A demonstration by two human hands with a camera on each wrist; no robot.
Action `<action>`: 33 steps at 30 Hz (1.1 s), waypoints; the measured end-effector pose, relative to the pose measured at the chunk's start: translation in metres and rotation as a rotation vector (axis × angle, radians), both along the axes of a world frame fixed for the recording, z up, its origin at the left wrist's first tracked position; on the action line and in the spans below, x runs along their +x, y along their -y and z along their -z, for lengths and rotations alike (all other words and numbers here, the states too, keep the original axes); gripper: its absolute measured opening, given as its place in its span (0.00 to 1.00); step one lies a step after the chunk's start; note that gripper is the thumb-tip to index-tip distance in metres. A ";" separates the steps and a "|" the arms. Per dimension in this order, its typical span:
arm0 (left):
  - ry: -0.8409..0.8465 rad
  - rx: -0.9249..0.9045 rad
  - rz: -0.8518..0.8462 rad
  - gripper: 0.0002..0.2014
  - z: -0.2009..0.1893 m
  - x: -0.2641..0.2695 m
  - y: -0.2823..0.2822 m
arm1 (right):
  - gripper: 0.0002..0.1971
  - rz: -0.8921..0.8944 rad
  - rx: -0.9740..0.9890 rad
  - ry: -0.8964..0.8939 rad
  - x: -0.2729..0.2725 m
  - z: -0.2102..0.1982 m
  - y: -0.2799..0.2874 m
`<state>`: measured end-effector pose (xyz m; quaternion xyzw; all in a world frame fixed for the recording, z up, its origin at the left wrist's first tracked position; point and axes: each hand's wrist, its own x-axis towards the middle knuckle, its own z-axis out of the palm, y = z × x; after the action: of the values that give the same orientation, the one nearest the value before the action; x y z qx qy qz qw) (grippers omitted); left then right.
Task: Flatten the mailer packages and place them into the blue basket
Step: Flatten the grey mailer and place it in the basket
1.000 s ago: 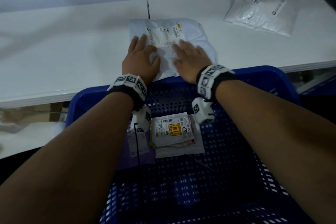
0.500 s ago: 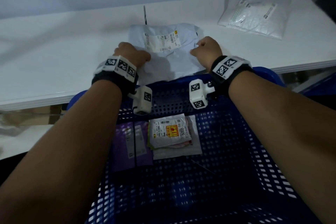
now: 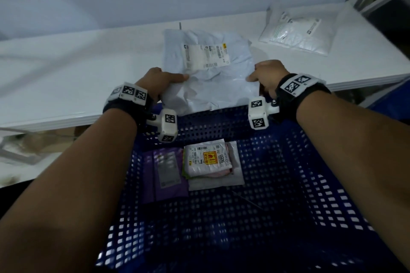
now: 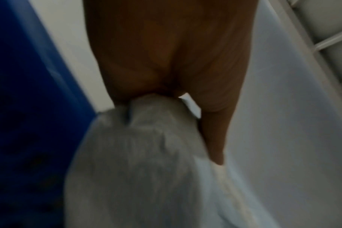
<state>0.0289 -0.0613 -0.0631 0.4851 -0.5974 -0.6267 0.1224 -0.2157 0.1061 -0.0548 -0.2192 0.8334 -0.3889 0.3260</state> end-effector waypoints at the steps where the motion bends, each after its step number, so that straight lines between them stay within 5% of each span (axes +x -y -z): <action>1: -0.035 0.024 0.030 0.39 0.001 0.010 -0.007 | 0.12 -0.006 -0.021 0.051 0.002 0.005 -0.009; 4: -0.037 0.060 0.224 0.26 0.005 0.036 -0.030 | 0.07 -0.069 0.024 0.147 0.011 0.026 -0.033; 8: 0.308 0.059 0.517 0.27 0.027 0.064 -0.055 | 0.24 -0.192 0.241 0.232 0.023 0.070 -0.063; 11: 0.409 0.206 0.520 0.41 0.065 0.083 -0.067 | 0.23 -0.308 0.433 0.281 0.040 0.102 -0.081; 18: 0.519 0.274 0.407 0.17 0.136 0.115 -0.081 | 0.08 -0.404 0.625 0.342 0.103 0.149 -0.085; 20: 0.635 0.222 0.448 0.20 0.154 0.126 -0.070 | 0.05 -0.416 0.645 0.331 0.122 0.158 -0.075; 24: 1.044 0.032 0.591 0.29 0.175 0.141 -0.059 | 0.18 -0.510 0.602 0.280 0.157 0.177 -0.047; 28: 1.195 -0.220 0.847 0.28 0.224 0.156 -0.044 | 0.06 -0.606 0.558 0.181 0.181 0.205 -0.019; 32: 1.272 -0.337 0.894 0.25 0.232 0.150 -0.060 | 0.05 -0.665 0.532 0.079 0.184 0.226 -0.014; 33: 1.300 -0.367 0.901 0.25 0.223 0.144 -0.066 | 0.12 -0.684 0.542 0.030 0.184 0.225 -0.015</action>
<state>0.1725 0.0046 -0.2858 0.4375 -0.7802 -0.1011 -0.4355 -0.0319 0.1214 -0.2797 -0.3833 0.7799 -0.0291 0.4940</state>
